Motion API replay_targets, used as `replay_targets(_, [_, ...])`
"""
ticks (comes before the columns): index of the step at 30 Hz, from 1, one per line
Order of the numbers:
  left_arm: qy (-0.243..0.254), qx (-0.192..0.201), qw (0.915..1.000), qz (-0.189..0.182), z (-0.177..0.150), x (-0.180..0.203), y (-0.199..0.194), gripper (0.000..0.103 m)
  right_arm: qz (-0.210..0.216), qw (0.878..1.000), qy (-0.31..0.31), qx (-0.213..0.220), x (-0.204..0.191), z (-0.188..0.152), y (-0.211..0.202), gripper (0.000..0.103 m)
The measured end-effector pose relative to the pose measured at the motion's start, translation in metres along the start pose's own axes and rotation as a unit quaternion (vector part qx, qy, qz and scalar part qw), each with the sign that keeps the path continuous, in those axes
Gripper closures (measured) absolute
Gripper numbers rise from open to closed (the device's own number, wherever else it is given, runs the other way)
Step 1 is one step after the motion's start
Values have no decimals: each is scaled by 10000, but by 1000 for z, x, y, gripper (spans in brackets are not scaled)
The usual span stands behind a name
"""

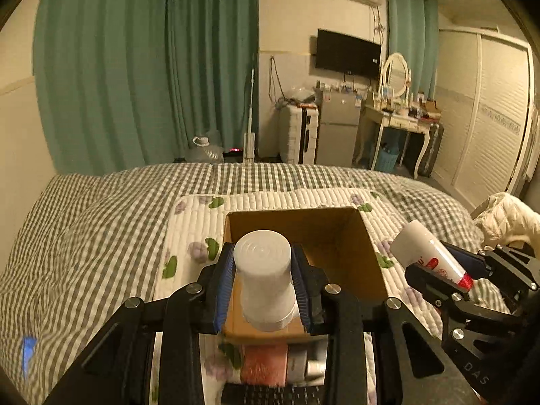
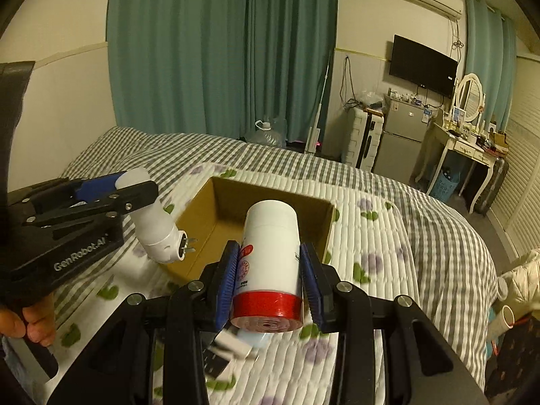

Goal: Organize rigid objects
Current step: 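Carry both bottles over the box and open both tools to drop them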

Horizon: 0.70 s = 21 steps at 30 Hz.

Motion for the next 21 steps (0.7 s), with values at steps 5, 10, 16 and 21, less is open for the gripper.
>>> replay_targets(5, [21, -412, 9991, -83, -1, 5, 61, 70, -95, 9997, 60, -213, 13, 10, 45, 67])
replay_targets(10, [33, -662, 9978, -72, -18, 10, 105, 70, -114, 9990, 171, -404, 28, 2, 80, 67])
replay_targets(16, [-38, -591, 9982, -108, -23, 10, 115, 64, -87, 9983, 162, -553, 34, -8, 107, 67])
replay_targets(21, [-109, -361, 9991, -173, -15, 6, 103, 48, -71, 9979, 264, -592, 37, -7, 121, 67])
Point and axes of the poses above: each gripper's, at about its wrist camera, not at the fingertips, and y roughly the way its jaws point, x to its right, z to its top, the point moved 9 cm from there along y, roughly the way its jaws point, and after that the axes turned 13 degrees about y, right-handed, at the moved point
